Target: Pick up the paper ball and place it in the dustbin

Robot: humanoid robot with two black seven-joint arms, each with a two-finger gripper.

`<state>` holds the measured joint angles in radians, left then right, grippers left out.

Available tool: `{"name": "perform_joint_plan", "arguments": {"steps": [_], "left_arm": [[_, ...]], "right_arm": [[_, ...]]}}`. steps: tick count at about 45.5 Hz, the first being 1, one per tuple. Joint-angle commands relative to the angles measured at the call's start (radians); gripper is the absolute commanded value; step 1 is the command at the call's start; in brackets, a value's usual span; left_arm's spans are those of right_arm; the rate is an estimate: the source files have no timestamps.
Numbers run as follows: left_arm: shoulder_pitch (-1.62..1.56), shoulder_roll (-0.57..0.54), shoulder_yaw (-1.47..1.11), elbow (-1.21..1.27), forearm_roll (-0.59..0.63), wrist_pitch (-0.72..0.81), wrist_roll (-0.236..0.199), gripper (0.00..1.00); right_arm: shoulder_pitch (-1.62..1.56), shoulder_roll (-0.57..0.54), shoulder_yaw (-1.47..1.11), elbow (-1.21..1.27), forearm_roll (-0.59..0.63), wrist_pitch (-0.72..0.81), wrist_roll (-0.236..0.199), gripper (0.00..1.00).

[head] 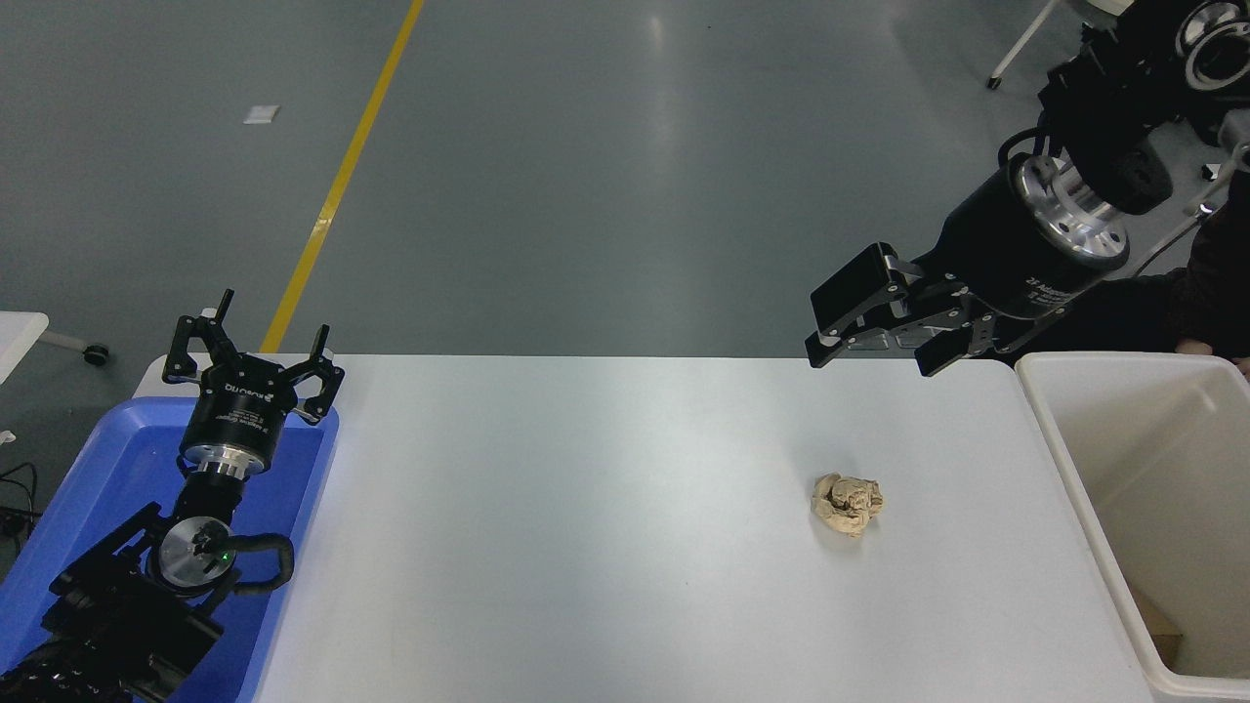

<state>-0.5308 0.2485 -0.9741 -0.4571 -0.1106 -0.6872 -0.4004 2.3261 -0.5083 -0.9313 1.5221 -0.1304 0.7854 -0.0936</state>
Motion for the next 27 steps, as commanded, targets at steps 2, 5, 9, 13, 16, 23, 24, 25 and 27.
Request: {"name": "perform_joint_plan", "arguments": {"steps": [2, 5, 9, 13, 16, 23, 24, 25, 27], "left_arm": [[0.0, 0.0, 0.0, 0.0, 0.0, 0.0, 0.0, 1.0], [0.0, 0.0, 0.0, 0.0, 0.0, 0.0, 0.0, 1.0], [0.0, 0.0, 0.0, 0.0, 0.0, 0.0, 0.0, 1.0], [0.0, 0.0, 0.0, 0.0, 0.0, 0.0, 0.0, 1.0], [0.0, 0.0, 0.0, 0.0, 0.0, 0.0, 0.0, 1.0], [0.0, 0.0, 0.0, 0.0, 0.0, 0.0, 0.0, 1.0], [0.0, 0.0, 0.0, 0.0, 0.0, 0.0, 0.0, 1.0], [0.0, 0.0, 0.0, 0.0, 0.0, 0.0, 0.0, 1.0], [0.0, 0.0, 0.0, 0.0, 0.0, 0.0, 0.0, 1.0]], "right_arm": [[-0.108, 0.057, 0.029, -0.072, -0.018, 0.0, 0.002, 1.0], [-0.194, 0.094, 0.039, -0.131, -0.044, -0.063, 0.003, 1.0], [-0.347, 0.178, 0.066, -0.259, -0.092, -0.165, 0.008, 1.0], [-0.508, 0.261, 0.127, -0.414, -0.12, -0.222, 0.009, 1.0], [-0.621, 0.31, 0.176, -0.512, -0.153, -0.235, 0.009, 1.0], [-0.792, 0.392, 0.215, -0.664, -0.29, -0.261, 0.011, 1.0], [-0.807, 0.393, 0.215, -0.683, -0.31, -0.274, 0.011, 1.0], [-0.824, 0.395, 0.216, -0.701, -0.327, -0.288, 0.011, 1.0], [-0.859, 0.398, 0.215, -0.732, -0.356, -0.308, 0.011, 1.0]]}}
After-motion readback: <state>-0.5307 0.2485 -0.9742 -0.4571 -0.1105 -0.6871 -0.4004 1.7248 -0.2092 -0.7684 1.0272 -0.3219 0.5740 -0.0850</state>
